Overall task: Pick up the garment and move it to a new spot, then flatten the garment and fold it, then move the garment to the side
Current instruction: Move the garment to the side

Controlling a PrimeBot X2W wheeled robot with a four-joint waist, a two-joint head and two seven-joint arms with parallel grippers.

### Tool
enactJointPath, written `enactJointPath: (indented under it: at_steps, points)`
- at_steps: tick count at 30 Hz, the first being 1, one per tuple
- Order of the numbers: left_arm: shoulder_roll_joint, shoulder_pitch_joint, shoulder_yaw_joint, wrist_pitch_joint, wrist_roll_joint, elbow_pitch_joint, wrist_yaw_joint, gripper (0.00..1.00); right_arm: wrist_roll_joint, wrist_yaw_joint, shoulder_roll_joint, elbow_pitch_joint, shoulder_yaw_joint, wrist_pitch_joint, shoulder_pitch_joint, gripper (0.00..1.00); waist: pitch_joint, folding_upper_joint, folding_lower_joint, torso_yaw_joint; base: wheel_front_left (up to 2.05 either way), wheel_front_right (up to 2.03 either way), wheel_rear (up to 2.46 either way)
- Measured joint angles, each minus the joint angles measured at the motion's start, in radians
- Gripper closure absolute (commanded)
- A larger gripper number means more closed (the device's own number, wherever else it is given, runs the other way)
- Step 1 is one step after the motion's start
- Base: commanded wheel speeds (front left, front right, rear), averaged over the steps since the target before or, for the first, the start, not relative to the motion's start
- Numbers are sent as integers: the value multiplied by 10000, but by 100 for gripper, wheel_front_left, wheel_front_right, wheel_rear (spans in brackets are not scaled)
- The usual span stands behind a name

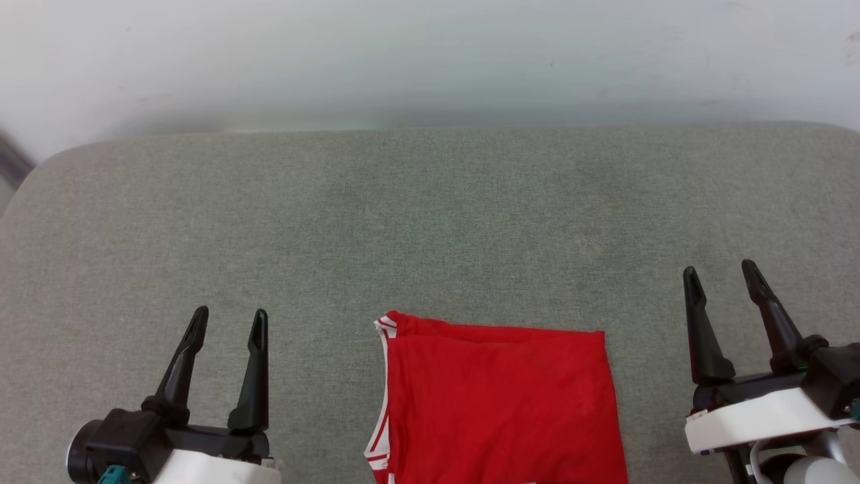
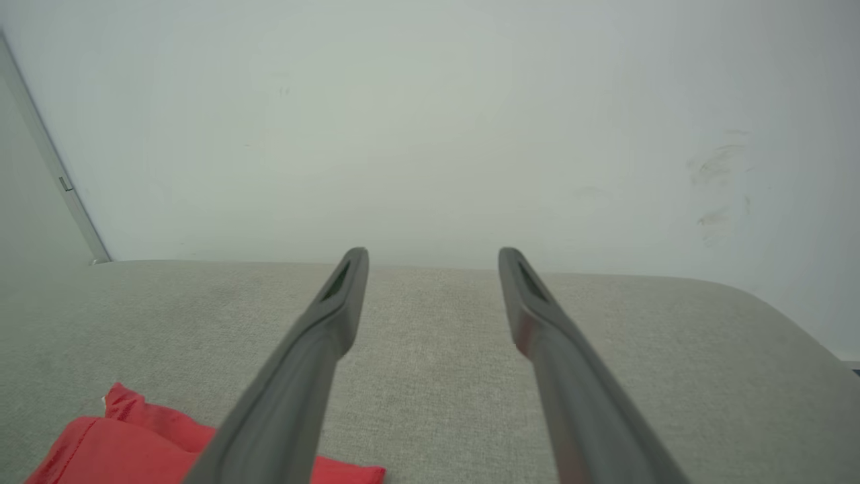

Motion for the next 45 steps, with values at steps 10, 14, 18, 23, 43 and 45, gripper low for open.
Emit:
enactJointPath:
  at_steps: [10,14,18,23,43,45]
  points:
    - [-6,-7,-127,0,29,52,0,0,196,0,-136,-198,236,734,-4,0,54,0,0,105,0,0,0]
    - [2,-20,-184,0,19,69,2,0,754,0,-717,-477,719,2675,-30,0,152,0,0,164,0,0,0]
    - [8,-112,-263,0,-15,86,0,0,1501,6,-1290,-949,1181,5657,-42,0,299,0,0,263,0,0,0]
    - [-6,-297,-426,0,-15,50,0,0,1990,0,-1390,-1482,1047,9273,-12,0,555,0,1,454,0,0,0]
    - [-10,-874,-1034,0,-123,401,0,0,943,-2,-424,345,654,11229,-316,0,1372,0,0,1973,0,0,0]
    - [-15,-878,-1062,0,-123,431,0,0,715,-2,-535,604,884,11005,-437,54,1390,0,0,2021,0,0,0]
